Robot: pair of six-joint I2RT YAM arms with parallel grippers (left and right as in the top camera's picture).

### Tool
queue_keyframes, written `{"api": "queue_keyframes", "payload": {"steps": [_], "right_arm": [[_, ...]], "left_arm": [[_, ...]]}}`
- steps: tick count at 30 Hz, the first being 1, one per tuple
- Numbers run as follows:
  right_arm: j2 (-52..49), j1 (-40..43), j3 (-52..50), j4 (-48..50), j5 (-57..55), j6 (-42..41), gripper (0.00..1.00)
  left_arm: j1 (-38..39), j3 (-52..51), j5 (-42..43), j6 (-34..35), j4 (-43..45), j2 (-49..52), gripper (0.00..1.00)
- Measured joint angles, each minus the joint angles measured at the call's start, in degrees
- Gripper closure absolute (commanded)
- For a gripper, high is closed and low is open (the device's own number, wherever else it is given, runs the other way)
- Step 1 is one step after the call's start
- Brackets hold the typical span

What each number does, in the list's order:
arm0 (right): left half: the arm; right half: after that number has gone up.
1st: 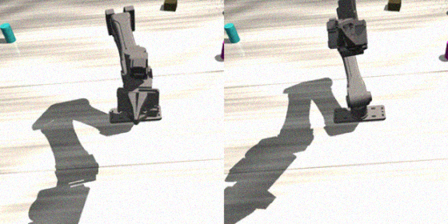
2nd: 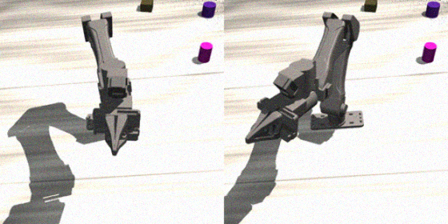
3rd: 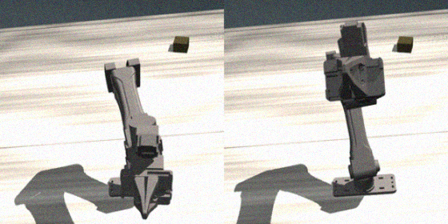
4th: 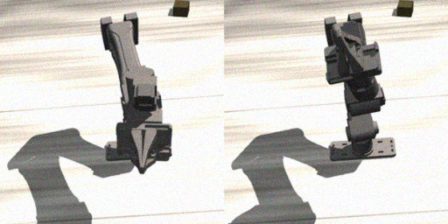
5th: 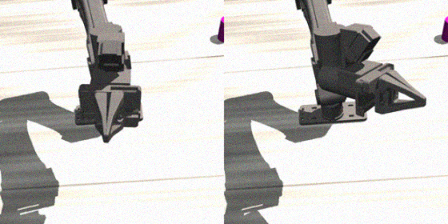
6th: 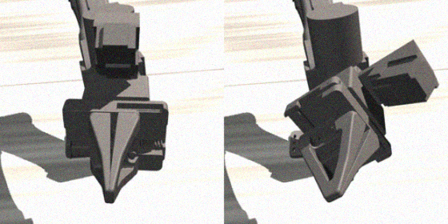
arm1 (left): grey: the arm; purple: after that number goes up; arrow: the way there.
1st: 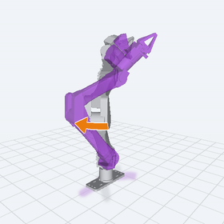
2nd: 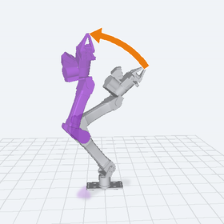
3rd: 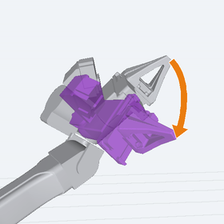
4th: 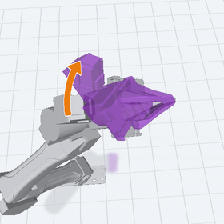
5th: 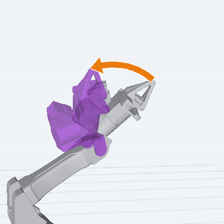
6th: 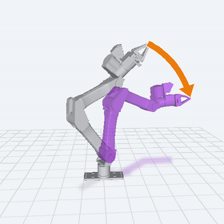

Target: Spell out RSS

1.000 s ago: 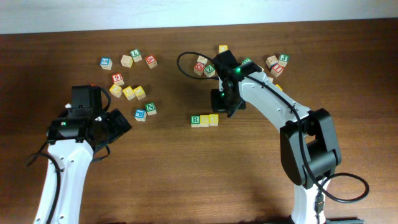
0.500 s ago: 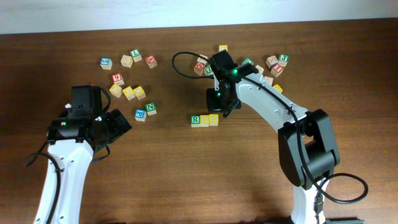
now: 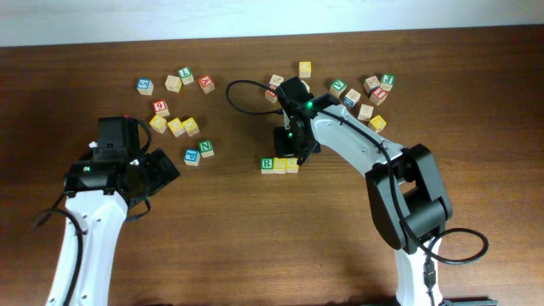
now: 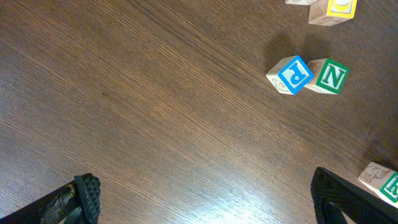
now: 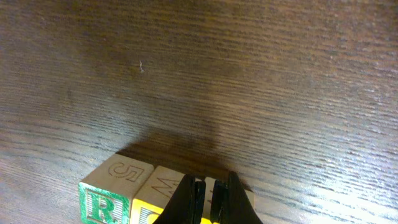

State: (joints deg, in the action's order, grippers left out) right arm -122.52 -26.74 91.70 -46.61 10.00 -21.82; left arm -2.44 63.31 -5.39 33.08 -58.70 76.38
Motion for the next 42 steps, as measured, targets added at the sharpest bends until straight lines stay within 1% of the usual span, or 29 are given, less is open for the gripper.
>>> {"api": "queue_keyframes", "payload": {"steps": [11, 22, 42], "right_arm": [[0.00, 0.00, 0.00, 0.11, 0.70, 0.00, 0.96], [-0.02, -0.24, 0.00, 3.43, 1.97, -0.04, 0.95], [-0.07, -3.80, 0.00, 3.80, 2.16, -0.04, 0.96]], "left_arm": [[0.00, 0.00, 0.00, 0.00, 0.02, 0.00, 0.01], [0.00, 0.00, 0.00, 0.00, 0.04, 0.00, 0.01], [0.00, 0.00, 0.00, 0.00, 0.04, 0.00, 0.01]]}}
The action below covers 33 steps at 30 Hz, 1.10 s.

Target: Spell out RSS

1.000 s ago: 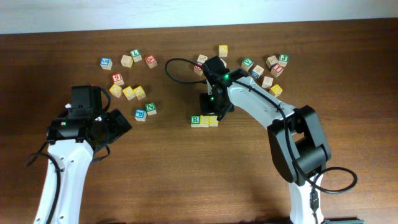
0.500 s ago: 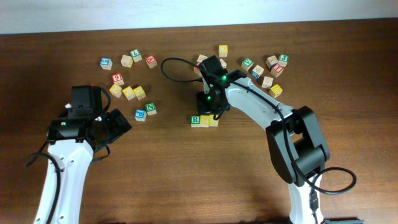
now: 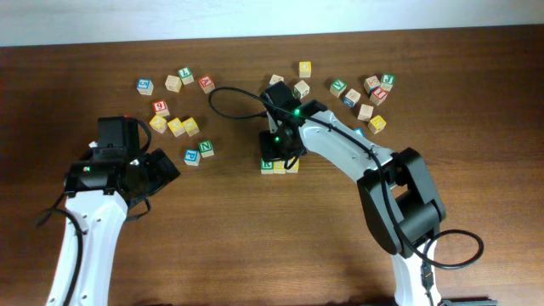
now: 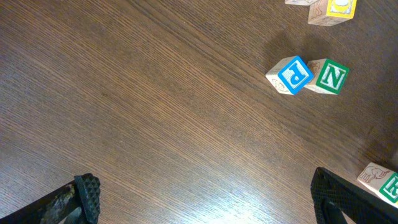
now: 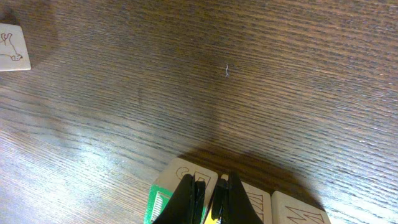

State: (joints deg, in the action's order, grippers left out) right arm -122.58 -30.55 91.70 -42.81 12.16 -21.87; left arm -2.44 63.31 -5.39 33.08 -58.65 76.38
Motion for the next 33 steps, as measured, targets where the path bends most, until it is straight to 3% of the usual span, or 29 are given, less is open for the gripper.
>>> {"api": "queue_keyframes", "payload": {"steps": [15, 33], "right_arm": [[-0.81, 0.17, 0.15, -0.76, 0.00, 0.04, 0.96], [-1.33, 7.15, 9.33, -12.79, 0.20, 0.02, 0.96]], "left_arm": [[0.00, 0.00, 0.00, 0.00, 0.00, 0.00, 0.01], [0.00, 0.00, 0.00, 0.00, 0.90, 0.00, 0.01]]}}
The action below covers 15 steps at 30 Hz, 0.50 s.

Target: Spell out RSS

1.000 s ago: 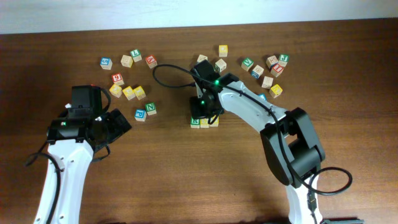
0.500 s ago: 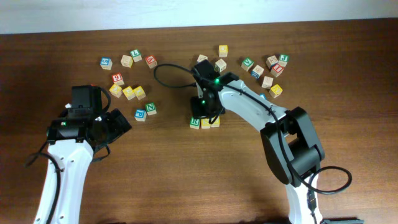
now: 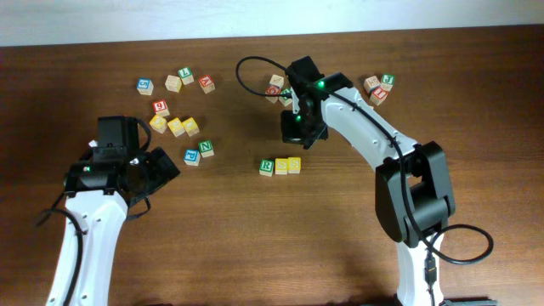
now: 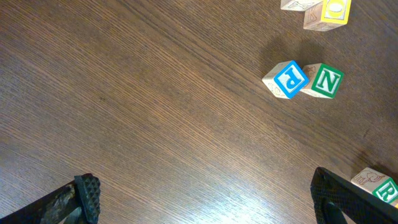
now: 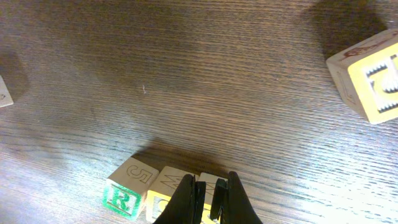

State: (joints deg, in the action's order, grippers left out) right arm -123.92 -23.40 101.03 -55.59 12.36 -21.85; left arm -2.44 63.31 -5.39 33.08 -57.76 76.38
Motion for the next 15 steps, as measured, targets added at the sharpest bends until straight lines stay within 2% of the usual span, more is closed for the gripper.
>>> {"api": "queue_keyframes", "payload": {"steps": [15], "right_arm": [[-3.30, -2.38, -3.56, 3.65, -1.97, 0.00, 0.96]], "left_arm": [[0.00, 0.00, 0.00, 0.00, -0.02, 0.00, 0.01]]}}
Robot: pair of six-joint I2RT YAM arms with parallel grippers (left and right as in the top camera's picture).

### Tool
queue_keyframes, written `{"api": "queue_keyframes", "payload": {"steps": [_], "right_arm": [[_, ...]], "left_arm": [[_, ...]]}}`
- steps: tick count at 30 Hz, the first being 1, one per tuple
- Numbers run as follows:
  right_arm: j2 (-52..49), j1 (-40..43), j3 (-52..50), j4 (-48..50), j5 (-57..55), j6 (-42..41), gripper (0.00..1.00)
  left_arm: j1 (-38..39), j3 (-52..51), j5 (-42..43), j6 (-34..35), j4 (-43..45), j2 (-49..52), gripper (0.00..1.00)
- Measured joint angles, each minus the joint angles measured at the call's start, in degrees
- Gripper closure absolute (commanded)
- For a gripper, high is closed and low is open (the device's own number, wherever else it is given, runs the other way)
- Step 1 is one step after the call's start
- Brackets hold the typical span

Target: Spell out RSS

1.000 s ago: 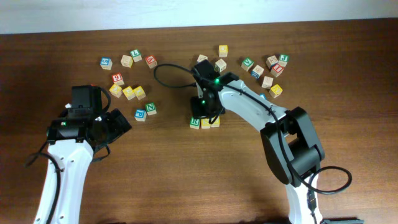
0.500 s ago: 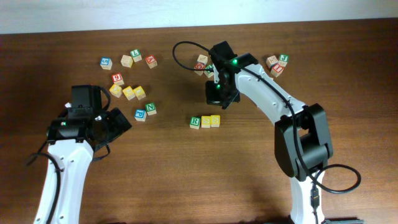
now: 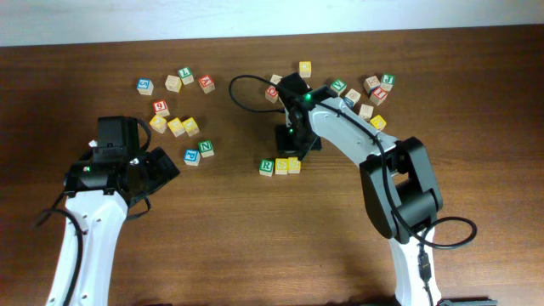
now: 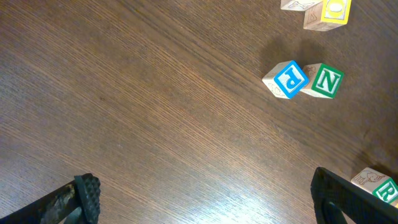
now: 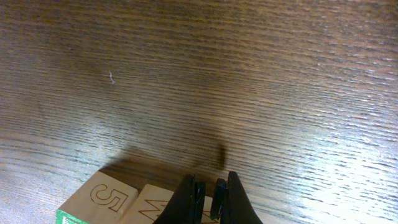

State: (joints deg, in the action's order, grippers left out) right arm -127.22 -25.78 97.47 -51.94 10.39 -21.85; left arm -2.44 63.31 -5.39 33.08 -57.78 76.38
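Three wooden blocks stand in a row near the table's middle: a green R block (image 3: pixel 267 166) and two yellow blocks (image 3: pixel 280 166) (image 3: pixel 293 164) to its right. My right gripper (image 3: pixel 294 150) is shut and empty, hanging just behind the row's right part. In the right wrist view its fingertips (image 5: pixel 208 200) are low over the blocks' plain top faces, one marked 5 (image 5: pixel 107 193). Far to the left, my left gripper (image 3: pixel 164 165) stands open and empty above bare wood (image 4: pixel 205 208).
Loose letter blocks lie in a group at the back left (image 3: pixel 174 126) and another at the back right (image 3: pixel 365 93). A blue P block (image 4: pixel 290 79) and a green N block (image 4: pixel 326 81) sit side by side between my left gripper and the row.
My right gripper, still shut, has moved from farther back and higher to low and close behind the row of three blocks. The left arm and the blocks have not moved.
My right gripper was shut at the right end of the row, then shut at its left part near the R block. After that it was raised and drawn back from the row. Now it is low behind the row again. The left gripper stayed open throughout.
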Motion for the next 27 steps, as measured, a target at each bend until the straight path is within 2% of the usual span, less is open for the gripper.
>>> {"api": "queue_keyframes", "payload": {"steps": [17, 18, 19, 27], "right_arm": [[-0.50, -2.25, 0.09, -0.68, -2.45, 0.00, 0.96], [-0.50, -2.14, 0.28, -1.44, -2.45, 0.00, 0.96], [-0.55, -2.05, 0.92, -2.89, -2.43, -0.02, 0.96], [-1.01, 2.43, 15.69, -16.06, -2.62, 0.00, 0.96]], "left_arm": [[0.00, 0.00, 0.00, 0.00, -0.22, 0.00, 0.01], [0.00, 0.00, 0.02, 0.00, -0.20, 0.00, 0.05], [0.00, 0.00, 0.24, 0.00, -0.20, 0.00, 0.13], [0.52, 0.00, 8.63, -5.29, 3.23, 0.00, 0.86]]}}
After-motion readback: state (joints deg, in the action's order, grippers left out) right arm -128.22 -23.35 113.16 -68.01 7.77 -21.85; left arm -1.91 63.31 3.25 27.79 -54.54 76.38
